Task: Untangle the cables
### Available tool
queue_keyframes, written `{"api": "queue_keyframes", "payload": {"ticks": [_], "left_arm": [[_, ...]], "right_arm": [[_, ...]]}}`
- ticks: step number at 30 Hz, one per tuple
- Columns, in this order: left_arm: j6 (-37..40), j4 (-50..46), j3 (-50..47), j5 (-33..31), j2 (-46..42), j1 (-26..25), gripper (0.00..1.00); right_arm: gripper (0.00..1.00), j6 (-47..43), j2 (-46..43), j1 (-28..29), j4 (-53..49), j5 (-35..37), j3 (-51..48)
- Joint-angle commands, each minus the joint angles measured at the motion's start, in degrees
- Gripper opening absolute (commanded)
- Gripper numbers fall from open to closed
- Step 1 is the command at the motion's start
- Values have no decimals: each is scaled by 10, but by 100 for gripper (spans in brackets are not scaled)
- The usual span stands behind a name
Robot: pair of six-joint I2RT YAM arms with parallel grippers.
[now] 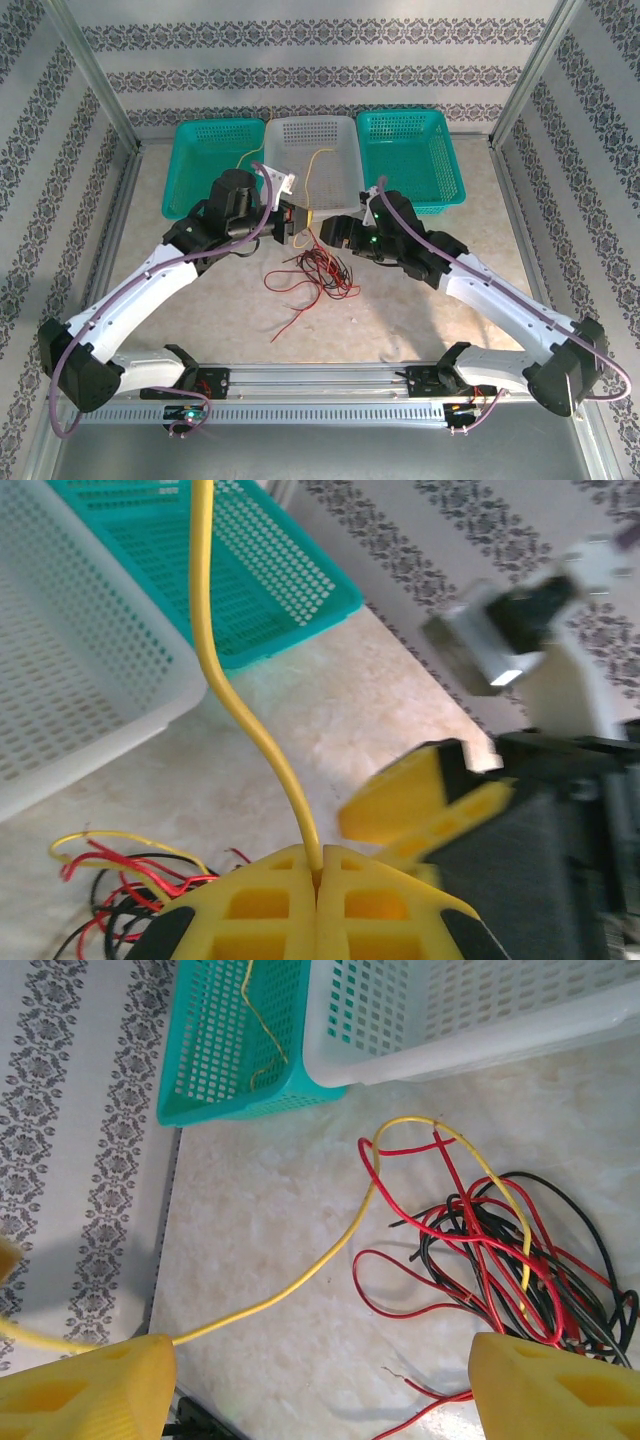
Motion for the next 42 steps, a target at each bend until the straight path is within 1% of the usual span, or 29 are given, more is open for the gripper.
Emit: {"api": "queue_keyframes", "payload": {"ticks": [1,2,6,11,13,15,17,22,24,31,36,42], "left_arm": [[15,0,23,81,-22,-8,0],[28,1,19,103,-25,-8,0],[48,-4,20,152,-33,-8,0],[26,55,0,156,-46,-8,0],[10,91,-8,164,-50,-8,0],[-5,125,-16,166,-55,-8,0],[-9,141,-15,162,-55,-8,0],[-20,183,-13,159,-59,-7,0],[-25,206,-15,153,-67,-6,0],[-29,236,-9,131,-88,4,0],[-47,251,-5,138,-95,11,0],[-45,242,2,135,-109,18,0]], "right_arm": [[77,24,18,-1,39,-31,-11],[77,30,24,-3,52,-40,-18],[77,50,47,-12,87,-74,-31],[76,62,76,-11,115,-93,-35],[71,73,88,-10,137,-100,-45],[64,90,102,-10,170,-114,-59],[59,104,115,-8,196,-122,-73],[41,101,135,-9,199,-110,-94],[37,106,139,-16,207,-106,-114],[34,116,158,-25,236,-110,-161],[32,117,174,-23,243,-98,-183],[31,121,177,-23,254,-99,-196]]}}
